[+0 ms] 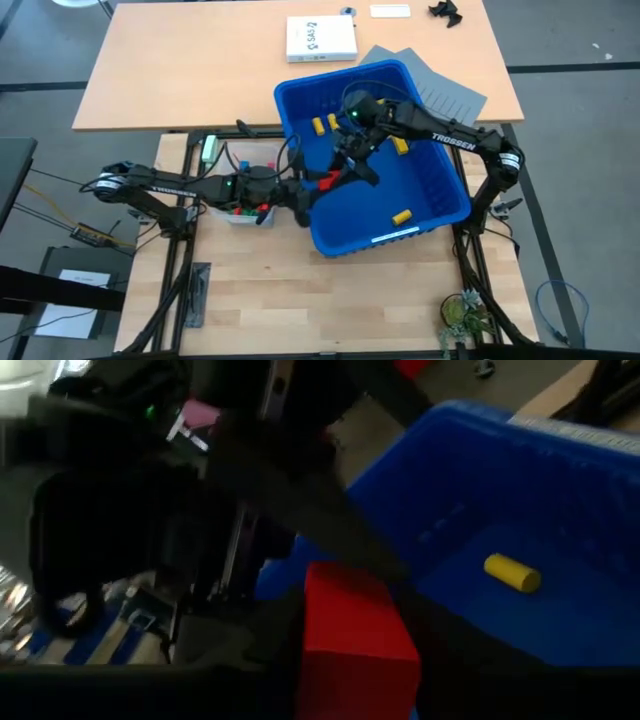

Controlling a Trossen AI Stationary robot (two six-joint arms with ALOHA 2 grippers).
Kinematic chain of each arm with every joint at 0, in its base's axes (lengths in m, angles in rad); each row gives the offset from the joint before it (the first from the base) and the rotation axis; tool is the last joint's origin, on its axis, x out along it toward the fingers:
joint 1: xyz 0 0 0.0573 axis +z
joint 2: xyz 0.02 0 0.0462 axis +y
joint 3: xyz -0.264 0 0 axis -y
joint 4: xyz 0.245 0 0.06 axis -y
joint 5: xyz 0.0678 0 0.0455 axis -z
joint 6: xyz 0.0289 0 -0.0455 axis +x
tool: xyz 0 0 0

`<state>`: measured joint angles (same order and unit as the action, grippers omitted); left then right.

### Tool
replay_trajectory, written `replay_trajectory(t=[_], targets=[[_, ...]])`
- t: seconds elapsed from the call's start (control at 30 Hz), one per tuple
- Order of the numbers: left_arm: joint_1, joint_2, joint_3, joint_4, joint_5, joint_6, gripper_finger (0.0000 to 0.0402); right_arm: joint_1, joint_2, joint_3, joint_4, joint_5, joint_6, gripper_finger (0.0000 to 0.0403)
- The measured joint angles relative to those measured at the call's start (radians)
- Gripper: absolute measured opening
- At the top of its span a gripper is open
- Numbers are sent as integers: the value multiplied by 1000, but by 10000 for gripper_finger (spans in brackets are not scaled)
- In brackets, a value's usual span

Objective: Sort blocks
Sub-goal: Put the red block into the transparent bin

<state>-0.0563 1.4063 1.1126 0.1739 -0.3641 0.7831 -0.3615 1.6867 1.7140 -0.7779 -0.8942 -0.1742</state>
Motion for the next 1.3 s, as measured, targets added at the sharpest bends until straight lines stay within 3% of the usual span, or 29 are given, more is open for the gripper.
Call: replay_trajectory(t=[0.1, 0.23, 0.4, 0.5, 0.63, 0.77, 1.03, 1.3], targets=[[-3, 0, 0, -5, -56, -36, 144, -10, -6, 1, 3, 31, -3, 254], [-9, -3, 0, -9, -213, -203, 144, -58, -46, 2, 2, 132, -13, 302], [-10, -28, 13, -147, -420, -381, 144, -124, -111, 4, -4, 429, -77, 328], [-2, -62, 37, -290, -463, -500, 144, -160, -131, 4, -5, 612, -143, 332], [38, -111, 56, -546, -461, -740, 143, -215, -126, 4, -36, 807, -219, 330], [88, -176, 60, -793, -443, -975, 143, -280, -105, -1, -80, 896, -258, 323], [191, -218, 54, -1149, -286, -1277, 143, -370, -29, -2, -176, 894, -316, 311], [274, -215, -74, -1166, -151, -1371, 153, -378, 36, -2, -198, 900, -363, 306]])
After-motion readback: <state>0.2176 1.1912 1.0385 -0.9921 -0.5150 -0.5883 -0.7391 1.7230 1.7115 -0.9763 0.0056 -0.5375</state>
